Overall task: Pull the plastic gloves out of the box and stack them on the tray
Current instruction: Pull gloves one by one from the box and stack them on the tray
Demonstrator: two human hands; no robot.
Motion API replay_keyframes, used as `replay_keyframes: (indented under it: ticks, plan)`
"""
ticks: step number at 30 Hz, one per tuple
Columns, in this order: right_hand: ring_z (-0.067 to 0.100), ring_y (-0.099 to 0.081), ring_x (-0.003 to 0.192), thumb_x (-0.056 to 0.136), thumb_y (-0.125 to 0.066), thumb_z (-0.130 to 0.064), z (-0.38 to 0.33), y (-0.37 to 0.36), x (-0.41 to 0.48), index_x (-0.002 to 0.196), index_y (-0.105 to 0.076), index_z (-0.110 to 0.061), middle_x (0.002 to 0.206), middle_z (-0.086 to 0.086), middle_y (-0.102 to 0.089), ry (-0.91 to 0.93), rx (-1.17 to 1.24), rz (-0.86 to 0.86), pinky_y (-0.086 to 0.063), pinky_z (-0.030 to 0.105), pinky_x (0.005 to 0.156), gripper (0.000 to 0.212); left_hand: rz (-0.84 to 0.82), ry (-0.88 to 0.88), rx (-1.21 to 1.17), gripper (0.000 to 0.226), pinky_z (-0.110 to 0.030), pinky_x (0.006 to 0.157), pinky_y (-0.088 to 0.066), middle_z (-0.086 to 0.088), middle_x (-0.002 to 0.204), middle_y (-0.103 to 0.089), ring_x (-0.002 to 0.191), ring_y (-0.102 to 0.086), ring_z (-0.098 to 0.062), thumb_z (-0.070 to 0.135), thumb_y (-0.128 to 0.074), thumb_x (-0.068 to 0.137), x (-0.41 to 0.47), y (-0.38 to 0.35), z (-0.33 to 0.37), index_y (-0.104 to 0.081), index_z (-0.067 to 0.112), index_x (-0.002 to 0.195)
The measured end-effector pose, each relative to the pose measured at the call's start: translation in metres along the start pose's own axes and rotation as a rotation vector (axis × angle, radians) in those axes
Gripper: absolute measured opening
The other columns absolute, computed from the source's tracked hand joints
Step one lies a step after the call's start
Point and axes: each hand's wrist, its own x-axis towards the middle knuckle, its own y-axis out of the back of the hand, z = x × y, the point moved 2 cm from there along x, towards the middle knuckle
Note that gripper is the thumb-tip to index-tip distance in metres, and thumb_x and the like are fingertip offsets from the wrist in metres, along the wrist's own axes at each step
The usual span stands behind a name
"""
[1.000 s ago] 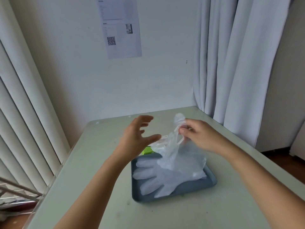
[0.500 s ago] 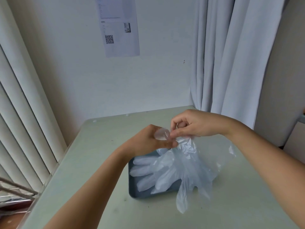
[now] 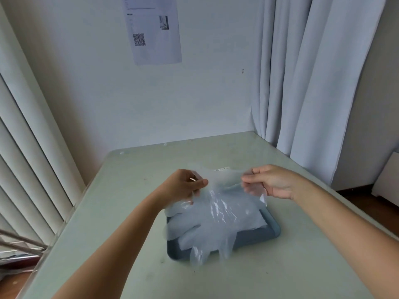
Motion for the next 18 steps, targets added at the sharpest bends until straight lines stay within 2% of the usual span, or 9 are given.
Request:
replay_keyframes:
  ticks: [3, 5, 9, 11, 13, 15, 17, 18]
  plan:
    - [0.009, -0.060, 0.045, 0.089, -0.063, -0.003, 0.013, 0.000, 0.015, 0.086, -0.063, -0.002, 0.061, 0.007, -0.065, 0.014, -0.125, 0.136, -0.049, 0.017, 0.046, 0.003, 0.019, 0.040, 0.079, 0.022, -0.019, 0.046, -0.043, 0.002, 0.058, -0.057, 0.039, -0.046, -0.008, 0.029, -0.067, 0.089, 0.020, -0.003, -0.014, -0.066, 0.009, 0.081]
    - [0.007, -0.058, 0.041, 0.090, -0.062, -0.005, 0.022, 0.000, 0.024, 0.080, -0.061, -0.005, 0.062, 0.007, -0.063, 0.021, -0.254, 0.211, -0.045, 0.016, 0.044, 0.010, -0.004, 0.067, 0.124, 0.025, -0.020, 0.046, -0.043, 0.000, 0.058, -0.058, 0.041, -0.047, -0.011, 0.032, -0.071, 0.085, 0.034, -0.006, -0.025, -0.067, 0.008, 0.080]
    - [0.009, -0.060, 0.042, 0.091, -0.060, -0.004, 0.048, -0.001, 0.044, 0.072, -0.054, -0.007, 0.061, 0.008, -0.063, 0.038, -0.497, 0.270, -0.046, 0.019, 0.044, 0.020, -0.045, 0.066, 0.250, 0.027, -0.023, 0.048, -0.044, -0.001, 0.057, -0.059, 0.046, -0.050, -0.017, 0.027, -0.081, 0.074, 0.054, -0.010, -0.045, -0.069, 0.004, 0.077]
    - [0.022, -0.067, 0.055, 0.089, -0.061, -0.007, 0.060, -0.002, 0.050, 0.069, -0.051, -0.008, 0.063, 0.011, -0.067, 0.036, -0.597, 0.302, -0.054, 0.028, 0.054, 0.022, -0.046, 0.040, 0.312, 0.022, -0.024, 0.049, -0.047, -0.005, 0.063, -0.063, 0.047, -0.051, -0.014, 0.021, -0.082, 0.073, 0.059, -0.011, -0.051, -0.069, 0.003, 0.079]
    - [0.031, -0.067, 0.063, 0.086, -0.062, -0.010, 0.069, -0.003, 0.054, 0.065, -0.048, -0.011, 0.073, 0.017, -0.069, 0.035, -0.680, 0.343, -0.055, 0.035, 0.066, 0.025, -0.051, 0.018, 0.356, 0.016, -0.023, 0.054, -0.050, -0.009, 0.076, -0.070, 0.052, -0.056, -0.014, 0.016, -0.080, 0.074, 0.061, -0.013, -0.056, -0.070, 0.006, 0.081]
    - [0.024, -0.063, 0.054, 0.086, -0.060, -0.009, 0.072, -0.004, 0.054, 0.065, -0.043, -0.012, 0.076, 0.020, -0.067, 0.039, -0.692, 0.369, -0.052, 0.031, 0.060, 0.027, -0.050, -0.001, 0.381, 0.015, -0.021, 0.058, -0.051, -0.006, 0.078, -0.071, 0.057, -0.058, -0.010, 0.013, -0.079, 0.074, 0.064, -0.015, -0.060, -0.070, 0.007, 0.084]
    - [0.020, -0.064, 0.047, 0.087, -0.055, -0.007, 0.075, -0.005, 0.055, 0.064, -0.040, -0.012, 0.069, 0.012, -0.064, 0.026, -0.662, 0.372, -0.050, 0.028, 0.056, 0.028, -0.035, -0.027, 0.443, 0.015, -0.013, 0.057, -0.047, 0.005, 0.072, -0.067, 0.055, -0.056, 0.000, 0.013, -0.079, 0.074, 0.065, -0.016, -0.063, -0.069, 0.008, 0.085]
    - [0.020, -0.065, 0.047, 0.087, -0.054, -0.006, 0.076, -0.004, 0.055, 0.063, -0.040, -0.013, 0.065, 0.009, -0.064, 0.009, -0.645, 0.375, -0.050, 0.027, 0.056, 0.028, -0.021, -0.038, 0.480, 0.017, -0.011, 0.057, -0.044, 0.008, 0.072, -0.065, 0.058, -0.056, 0.000, 0.015, -0.078, 0.074, 0.066, -0.016, -0.064, -0.068, 0.009, 0.086]
